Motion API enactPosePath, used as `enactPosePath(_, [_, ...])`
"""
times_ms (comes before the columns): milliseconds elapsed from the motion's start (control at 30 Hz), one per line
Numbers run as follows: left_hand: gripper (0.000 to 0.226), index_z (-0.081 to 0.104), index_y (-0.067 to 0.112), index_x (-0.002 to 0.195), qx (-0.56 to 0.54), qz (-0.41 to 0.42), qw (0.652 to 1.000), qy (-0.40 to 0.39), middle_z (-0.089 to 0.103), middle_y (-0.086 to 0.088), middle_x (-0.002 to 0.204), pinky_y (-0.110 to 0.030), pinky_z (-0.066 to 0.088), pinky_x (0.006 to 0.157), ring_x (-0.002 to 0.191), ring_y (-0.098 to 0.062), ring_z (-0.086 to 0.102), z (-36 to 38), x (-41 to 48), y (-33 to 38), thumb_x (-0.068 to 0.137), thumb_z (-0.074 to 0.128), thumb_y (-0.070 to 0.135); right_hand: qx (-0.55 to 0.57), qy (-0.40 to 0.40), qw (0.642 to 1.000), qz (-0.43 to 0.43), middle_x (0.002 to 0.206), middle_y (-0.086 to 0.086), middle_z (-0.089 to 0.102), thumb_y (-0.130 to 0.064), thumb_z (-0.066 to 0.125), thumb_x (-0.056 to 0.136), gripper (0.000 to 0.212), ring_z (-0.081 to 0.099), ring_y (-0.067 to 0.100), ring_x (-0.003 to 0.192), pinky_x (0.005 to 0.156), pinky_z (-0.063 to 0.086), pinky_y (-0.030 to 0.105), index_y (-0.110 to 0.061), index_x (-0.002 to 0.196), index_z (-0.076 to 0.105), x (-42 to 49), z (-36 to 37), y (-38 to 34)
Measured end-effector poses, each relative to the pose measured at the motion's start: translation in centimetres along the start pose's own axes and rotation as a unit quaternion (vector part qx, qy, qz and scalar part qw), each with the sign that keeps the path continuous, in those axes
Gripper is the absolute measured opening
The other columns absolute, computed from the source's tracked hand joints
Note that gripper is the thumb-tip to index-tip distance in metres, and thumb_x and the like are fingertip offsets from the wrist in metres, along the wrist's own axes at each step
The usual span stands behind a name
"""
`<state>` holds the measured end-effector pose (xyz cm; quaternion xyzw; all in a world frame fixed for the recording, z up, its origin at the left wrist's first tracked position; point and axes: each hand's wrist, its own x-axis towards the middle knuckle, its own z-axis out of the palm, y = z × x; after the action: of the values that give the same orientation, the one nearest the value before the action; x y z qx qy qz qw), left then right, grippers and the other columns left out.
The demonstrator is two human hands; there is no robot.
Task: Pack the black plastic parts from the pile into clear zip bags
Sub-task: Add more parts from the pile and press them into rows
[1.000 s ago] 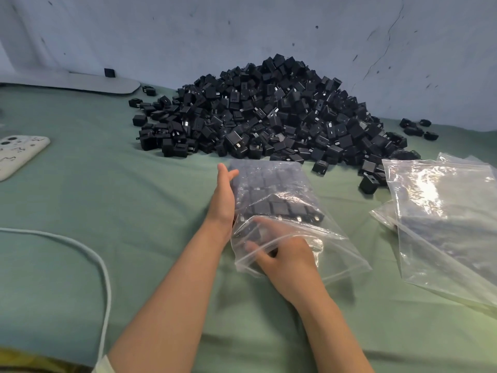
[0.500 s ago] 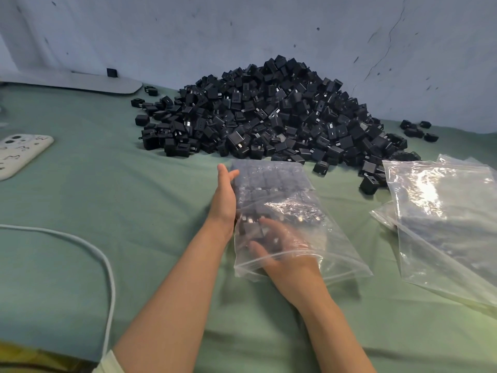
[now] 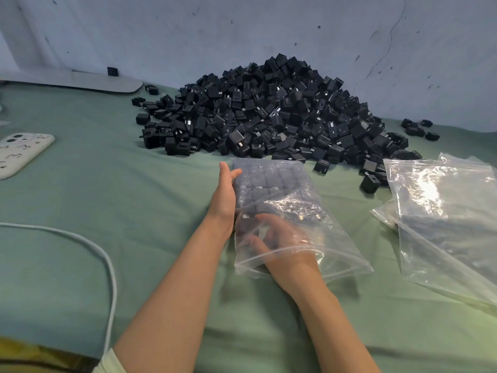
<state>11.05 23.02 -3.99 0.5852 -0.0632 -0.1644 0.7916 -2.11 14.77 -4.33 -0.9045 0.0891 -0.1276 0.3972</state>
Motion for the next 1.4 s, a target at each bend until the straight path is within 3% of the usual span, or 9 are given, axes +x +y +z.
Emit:
enactPosePath(200, [0.054,0.053,0.026,0.115,0.001,-0.004,1.000,0.007,0.059,0.013,0.102,-0.021,0.045,0.069,0.090,0.002,0.057,0.0,-0.1,0.3,0.096,0.016,0.061,-0.008,0.000,1.000,0.013,0.065,-0.012,0.041,-0.038,0.065,0.083,0.023,0.047,0.015,0.070,0.074,0.045,0.032,-0.038,0.105,0.061,0.4,0.3,0.0])
enactPosePath(400, [0.046,0.055,0.026,0.102,0.001,0.012,0.999,0.030,0.058,0.012,0.098,-0.016,0.042,0.067,0.087,0.004,0.054,0.1,-0.2,0.5,0.099,0.019,0.054,-0.007,0.021,1.000,0.020,0.072,-0.008,0.051,-0.040,0.066,0.082,0.018,0.053,0.013,0.073,0.072,0.046,0.031,-0.049,0.086,0.051,0.0,0.5,0.3])
enactPosePath(533, [0.047,0.054,0.028,0.108,0.023,0.014,0.999,0.027,0.056,0.009,0.107,-0.021,0.042,0.077,0.093,0.001,0.054,0.3,-0.4,0.4,0.098,0.018,0.057,-0.023,0.018,0.999,0.029,0.070,-0.013,0.046,-0.042,0.064,0.083,0.014,0.049,0.010,0.074,0.072,0.043,0.028,-0.045,0.087,0.052,0.3,0.6,0.3])
enactPosePath(767, [0.063,0.049,0.023,0.132,0.019,-0.005,1.000,0.020,0.054,-0.001,0.129,-0.039,0.040,0.106,0.115,-0.015,0.053,0.6,-1.1,0.6,0.096,0.014,0.062,-0.041,0.014,0.998,0.050,0.086,-0.009,0.055,-0.044,0.064,0.082,0.012,0.061,0.021,0.093,0.085,0.050,0.036,-0.040,0.091,0.057,0.4,0.6,-0.2])
enactPosePath(867, [0.066,0.046,0.020,0.136,0.007,-0.009,1.000,0.019,0.056,-0.002,0.127,-0.041,0.040,0.106,0.114,-0.016,0.055,0.7,-1.2,0.8,0.095,0.014,0.062,-0.045,0.011,0.998,0.052,0.089,-0.008,0.058,-0.044,0.064,0.082,0.012,0.060,0.020,0.094,0.086,0.050,0.035,-0.043,0.090,0.055,0.5,0.5,-0.2])
enactPosePath(1000, [0.067,0.045,0.021,0.137,0.007,-0.004,1.000,0.020,0.056,0.004,0.112,-0.038,0.044,0.101,0.096,-0.006,0.058,0.7,-1.3,0.8,0.095,0.013,0.063,-0.038,0.007,0.998,0.055,0.085,-0.010,0.052,-0.047,0.062,0.082,0.015,0.059,0.020,0.095,0.087,0.048,0.035,-0.042,0.095,0.057,0.3,0.5,-0.2])
enactPosePath(1100, [0.068,0.044,0.020,0.138,0.006,-0.008,1.000,0.015,0.056,0.004,0.114,-0.039,0.044,0.102,0.099,-0.009,0.057,0.8,-1.4,0.8,0.095,0.013,0.062,-0.042,0.002,0.997,0.061,0.084,-0.009,0.052,-0.049,0.060,0.082,0.021,0.060,0.022,0.093,0.085,0.049,0.037,-0.037,0.100,0.060,0.4,0.5,-0.2])
enactPosePath(1267, [0.066,0.043,0.020,0.139,0.048,0.001,0.999,0.024,0.053,0.012,0.103,-0.017,0.045,0.075,0.079,0.010,0.052,0.9,-1.7,0.9,0.096,0.011,0.060,-0.041,0.011,0.997,0.060,0.088,-0.009,0.055,-0.047,0.061,0.082,0.012,0.058,0.018,0.093,0.086,0.048,0.034,-0.045,0.090,0.052,0.2,0.5,-0.2])
enactPosePath(1400, [0.066,0.042,0.018,0.140,0.043,-0.004,0.999,0.015,0.047,0.003,0.133,-0.027,0.038,0.098,0.107,-0.006,0.050,1.0,-1.8,1.0,0.097,0.011,0.058,-0.050,0.006,0.997,0.065,0.092,-0.005,0.060,-0.045,0.062,0.083,0.013,0.059,0.019,0.093,0.085,0.049,0.034,-0.041,0.092,0.054,0.3,0.5,-0.5])
